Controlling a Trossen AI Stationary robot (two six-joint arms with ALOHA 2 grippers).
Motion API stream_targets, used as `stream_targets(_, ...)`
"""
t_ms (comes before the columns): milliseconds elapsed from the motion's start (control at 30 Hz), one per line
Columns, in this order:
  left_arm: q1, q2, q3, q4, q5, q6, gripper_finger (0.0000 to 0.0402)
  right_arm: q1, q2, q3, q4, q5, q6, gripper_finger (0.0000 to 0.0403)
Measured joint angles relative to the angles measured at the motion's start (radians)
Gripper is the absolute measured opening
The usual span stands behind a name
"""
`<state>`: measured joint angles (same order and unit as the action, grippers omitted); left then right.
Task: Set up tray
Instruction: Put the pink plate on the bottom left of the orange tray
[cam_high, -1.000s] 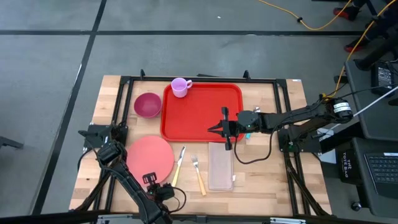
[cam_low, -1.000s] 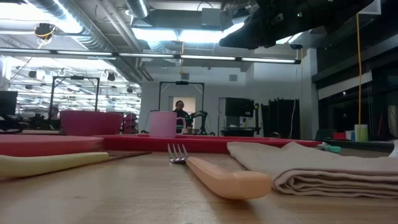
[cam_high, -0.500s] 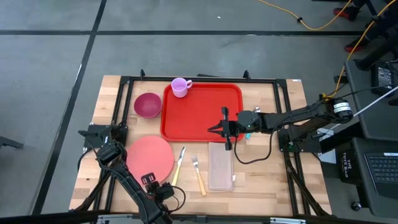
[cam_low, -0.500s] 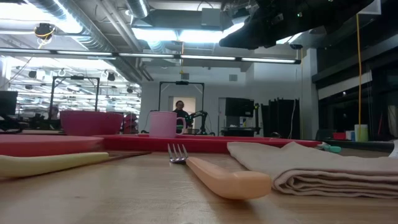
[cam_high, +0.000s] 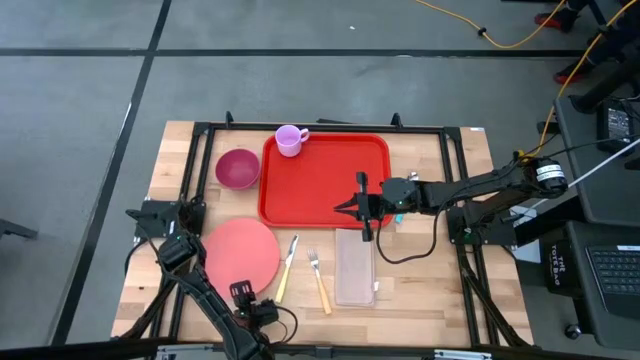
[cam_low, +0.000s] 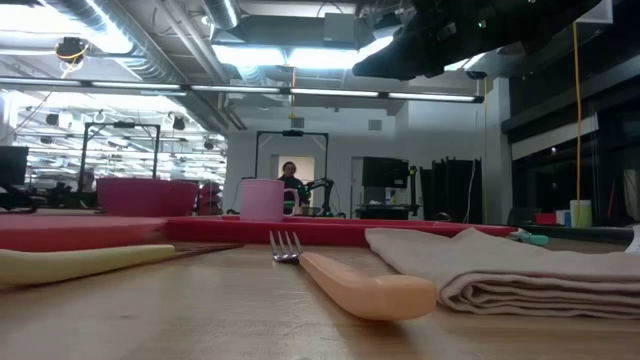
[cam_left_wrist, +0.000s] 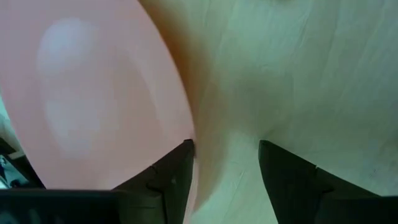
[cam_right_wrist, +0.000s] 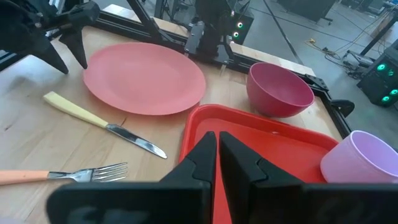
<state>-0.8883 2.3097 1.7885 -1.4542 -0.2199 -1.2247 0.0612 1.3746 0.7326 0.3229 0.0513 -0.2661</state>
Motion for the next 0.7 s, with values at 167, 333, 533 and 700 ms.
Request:
stream_targets(167,0.000,0.001,0.000,-0.001,-0.015,0.000,0.0176,0.000,0.000,0.000,0.002,0.000,0.000,0.0026)
stream_targets(333,0.000,0.001,0.000,-0.003,-0.025,0.000,0.0176,0.000,0.000,0.000,0.009,0.000,-0.002,0.0026)
stream_targets(533,-0.001,0.001,0.000,-0.004,-0.025,0.068,0.0174,0.000,0.000,0.000,0.009,0.000,-0.004,0.0026)
stream_targets(700,-0.002,0.001,0.000,-0.005,-0.039,0.103,0.0174,0.000,0.000,0.000,0.009,0.000,-0.005,0.0026)
